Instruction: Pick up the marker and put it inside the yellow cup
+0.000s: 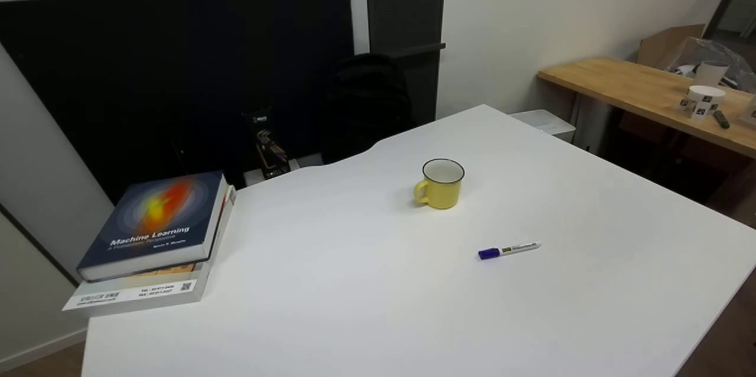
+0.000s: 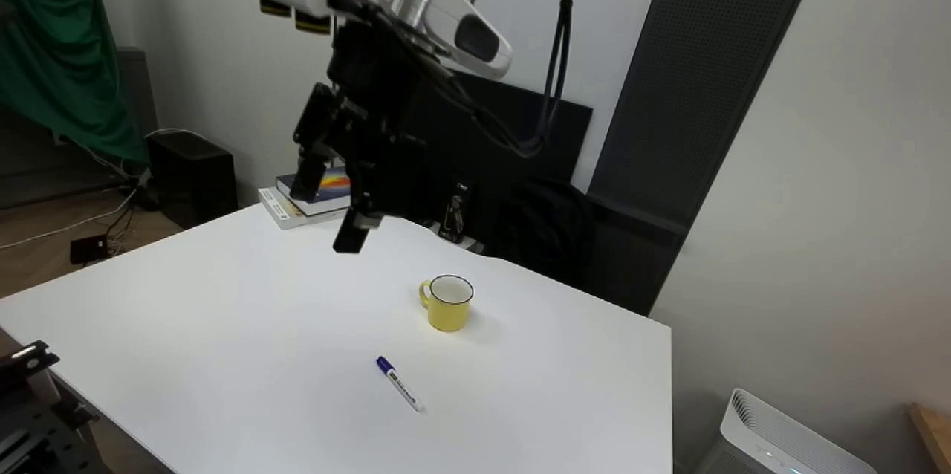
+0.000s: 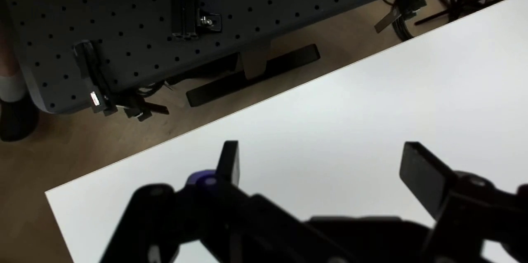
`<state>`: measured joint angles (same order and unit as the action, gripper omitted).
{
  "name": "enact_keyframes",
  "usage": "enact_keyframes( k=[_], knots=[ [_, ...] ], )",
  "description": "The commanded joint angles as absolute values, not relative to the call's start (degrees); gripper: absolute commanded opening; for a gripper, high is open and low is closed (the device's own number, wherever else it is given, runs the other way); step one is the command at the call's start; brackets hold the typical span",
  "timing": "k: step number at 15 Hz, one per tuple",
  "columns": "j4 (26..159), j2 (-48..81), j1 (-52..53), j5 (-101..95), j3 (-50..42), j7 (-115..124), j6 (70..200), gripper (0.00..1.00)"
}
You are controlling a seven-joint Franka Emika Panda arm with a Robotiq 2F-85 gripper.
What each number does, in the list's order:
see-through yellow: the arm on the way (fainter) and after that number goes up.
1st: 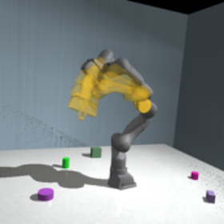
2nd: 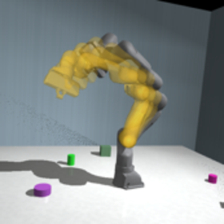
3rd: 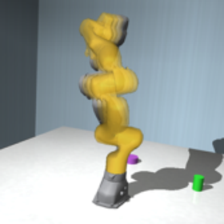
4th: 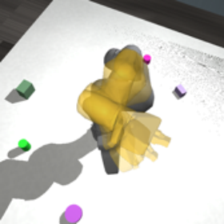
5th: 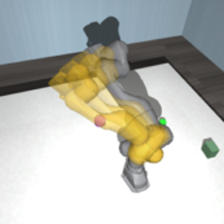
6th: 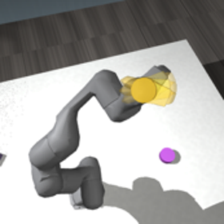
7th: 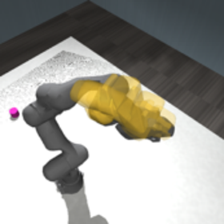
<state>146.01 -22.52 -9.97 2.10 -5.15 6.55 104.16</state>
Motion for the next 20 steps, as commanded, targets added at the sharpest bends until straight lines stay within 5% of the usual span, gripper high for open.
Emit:
enact_keyframes(
  k=[1,20],
  knots=[
    [142.67,-14.85,-10.6,1.59,-6.75,6.97,106.44,1.0],
    [132.8,4.83,-9.2,-17.89,-6.98,-40.54,116.1,1.0]
  ],
)
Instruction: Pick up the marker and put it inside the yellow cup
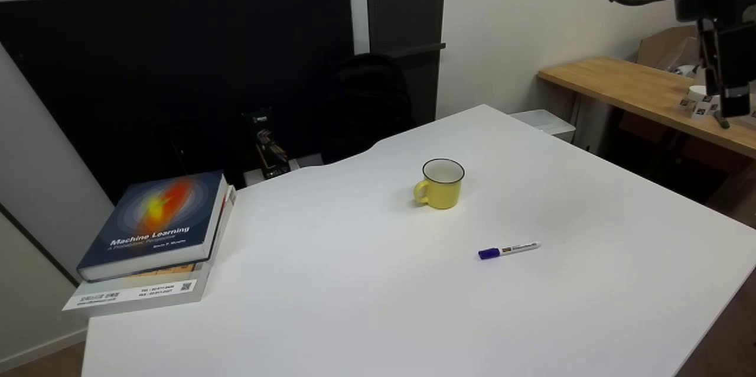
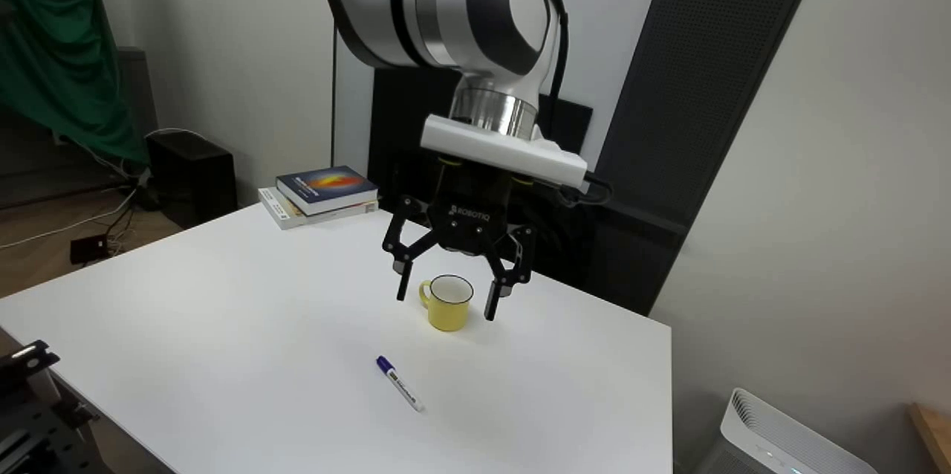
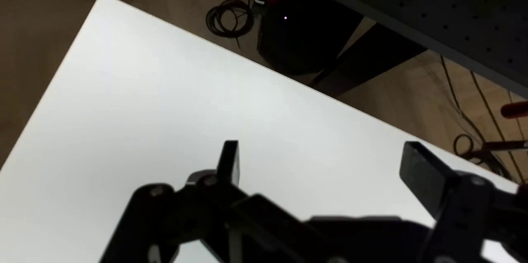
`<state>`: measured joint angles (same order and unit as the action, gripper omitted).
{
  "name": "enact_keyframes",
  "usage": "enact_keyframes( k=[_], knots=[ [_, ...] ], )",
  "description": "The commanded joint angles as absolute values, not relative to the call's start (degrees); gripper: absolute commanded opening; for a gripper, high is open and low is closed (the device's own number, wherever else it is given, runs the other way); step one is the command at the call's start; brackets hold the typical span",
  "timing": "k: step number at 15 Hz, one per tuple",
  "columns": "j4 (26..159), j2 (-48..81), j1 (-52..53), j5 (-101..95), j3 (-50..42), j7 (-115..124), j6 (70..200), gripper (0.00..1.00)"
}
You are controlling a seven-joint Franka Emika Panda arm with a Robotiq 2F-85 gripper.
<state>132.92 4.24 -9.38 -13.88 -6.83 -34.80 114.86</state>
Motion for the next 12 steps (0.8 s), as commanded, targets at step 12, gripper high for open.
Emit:
enact_keyframes(
  k=[12],
  knots=[
    [135.92,4.99,-9.1,-26.63,-7.12,-44.53,121.21,1.0]
  ],
)
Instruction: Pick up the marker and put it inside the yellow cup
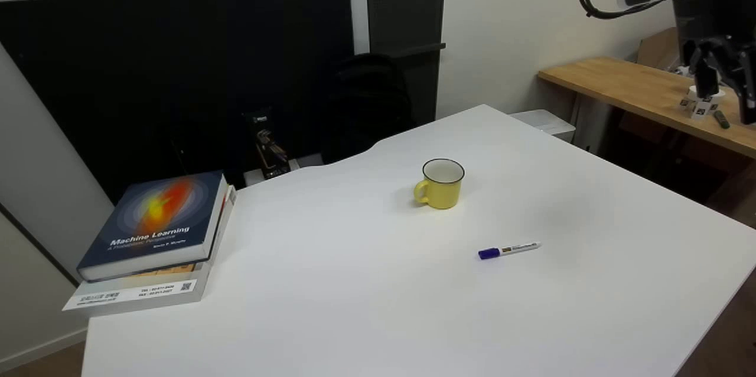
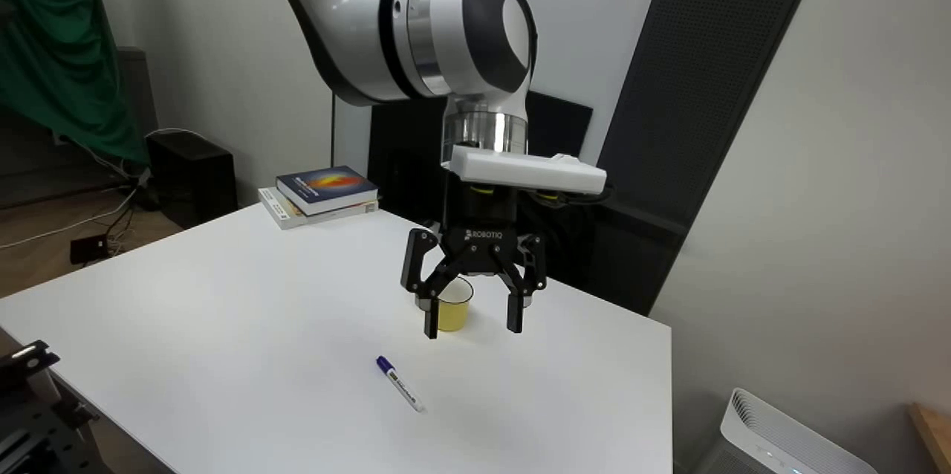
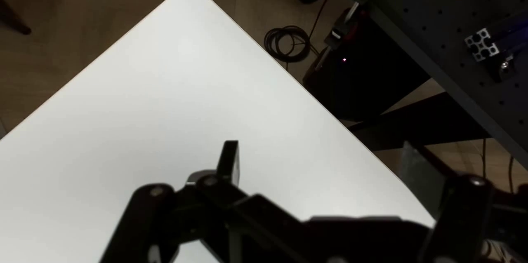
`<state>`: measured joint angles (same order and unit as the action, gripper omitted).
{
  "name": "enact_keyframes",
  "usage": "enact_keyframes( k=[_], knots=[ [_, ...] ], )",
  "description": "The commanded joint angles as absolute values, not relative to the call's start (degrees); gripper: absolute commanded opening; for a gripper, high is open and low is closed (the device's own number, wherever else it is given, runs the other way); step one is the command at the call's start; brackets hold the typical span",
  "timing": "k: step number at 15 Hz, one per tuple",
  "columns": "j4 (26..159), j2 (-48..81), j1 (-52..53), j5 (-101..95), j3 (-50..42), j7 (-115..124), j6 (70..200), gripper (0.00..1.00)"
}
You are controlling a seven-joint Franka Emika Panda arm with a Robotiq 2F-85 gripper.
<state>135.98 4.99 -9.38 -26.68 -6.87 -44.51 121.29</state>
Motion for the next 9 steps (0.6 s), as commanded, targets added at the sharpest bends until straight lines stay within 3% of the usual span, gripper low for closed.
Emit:
enact_keyframes(
  k=[1,9],
  knots=[
    [135.92,4.99,-9.1,-26.63,-7.12,-44.53,121.21,1.0],
    [136.11,9.04,-9.62,-25.16,-7.68,-42.42,121.02,1.0]
  ],
)
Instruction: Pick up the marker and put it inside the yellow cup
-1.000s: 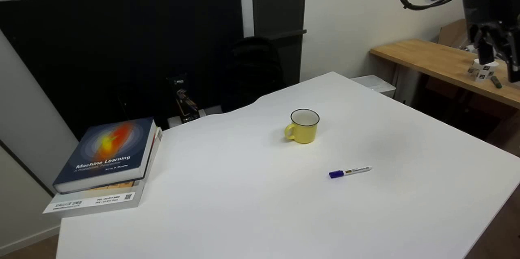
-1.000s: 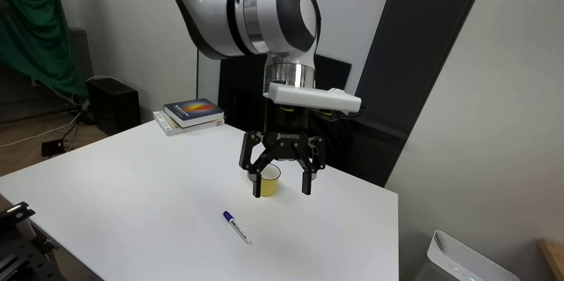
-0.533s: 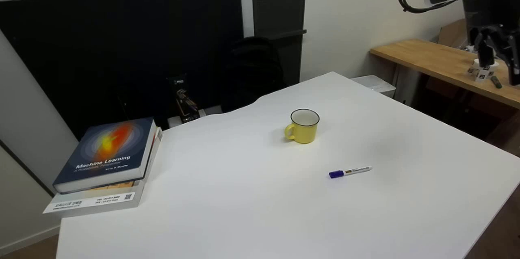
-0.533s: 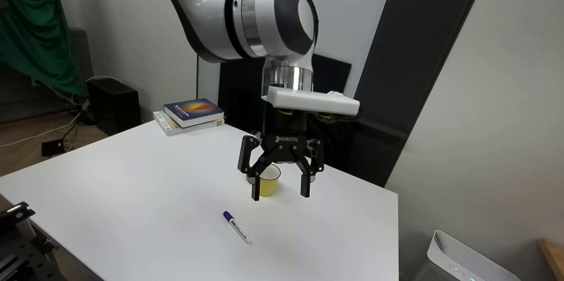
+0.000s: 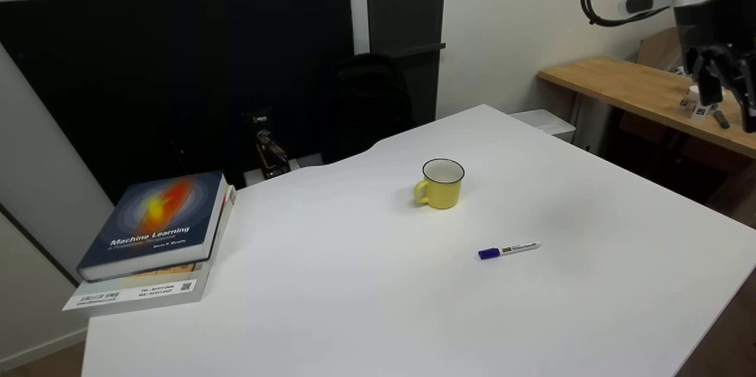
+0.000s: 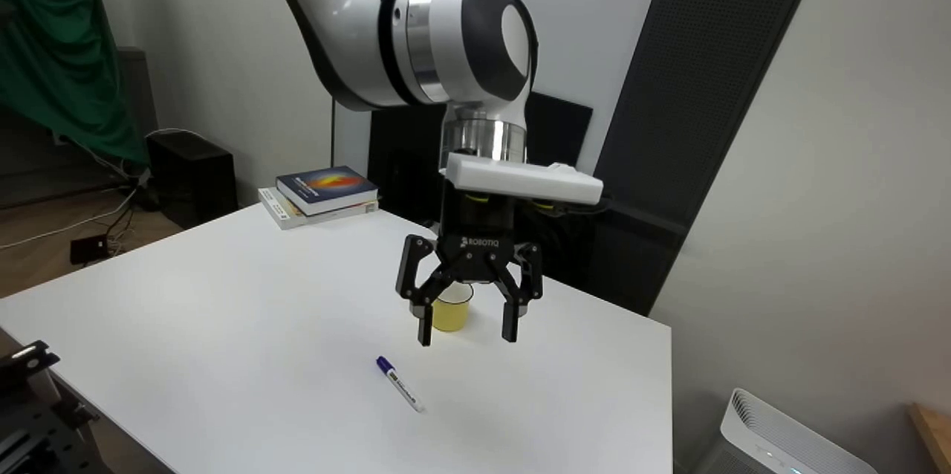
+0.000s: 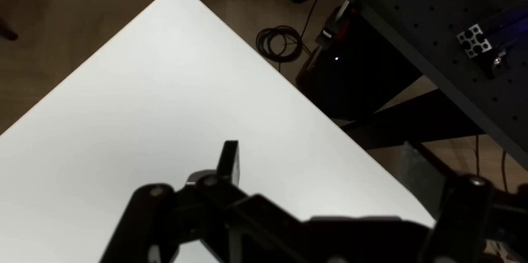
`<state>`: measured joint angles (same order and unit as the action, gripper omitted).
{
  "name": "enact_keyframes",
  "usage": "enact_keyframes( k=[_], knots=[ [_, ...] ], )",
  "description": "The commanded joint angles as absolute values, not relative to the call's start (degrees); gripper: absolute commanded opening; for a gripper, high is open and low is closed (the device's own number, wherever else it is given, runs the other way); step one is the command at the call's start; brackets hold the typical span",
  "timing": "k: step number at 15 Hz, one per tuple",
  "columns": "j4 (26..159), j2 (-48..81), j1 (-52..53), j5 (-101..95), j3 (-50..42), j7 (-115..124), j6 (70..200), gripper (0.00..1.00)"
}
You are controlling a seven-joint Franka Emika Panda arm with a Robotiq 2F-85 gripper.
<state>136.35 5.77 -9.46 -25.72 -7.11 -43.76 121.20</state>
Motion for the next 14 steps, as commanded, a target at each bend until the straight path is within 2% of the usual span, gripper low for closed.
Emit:
enact_keyframes(
  k=[1,5,9,14],
  knots=[
    [136.02,10.71,-9.51,-27.44,-7.89,-41.25,122.25,1.0],
    [134.29,16.71,-9.56,-37.11,-9.2,-40.96,128.16,1.0],
    [130.67,23.02,-11.41,-49.49,-11.12,-40.08,141.48,1.0],
    [121.97,32.33,-20.69,-42.56,-8.14,-50.65,159.55,1.0]
  ],
)
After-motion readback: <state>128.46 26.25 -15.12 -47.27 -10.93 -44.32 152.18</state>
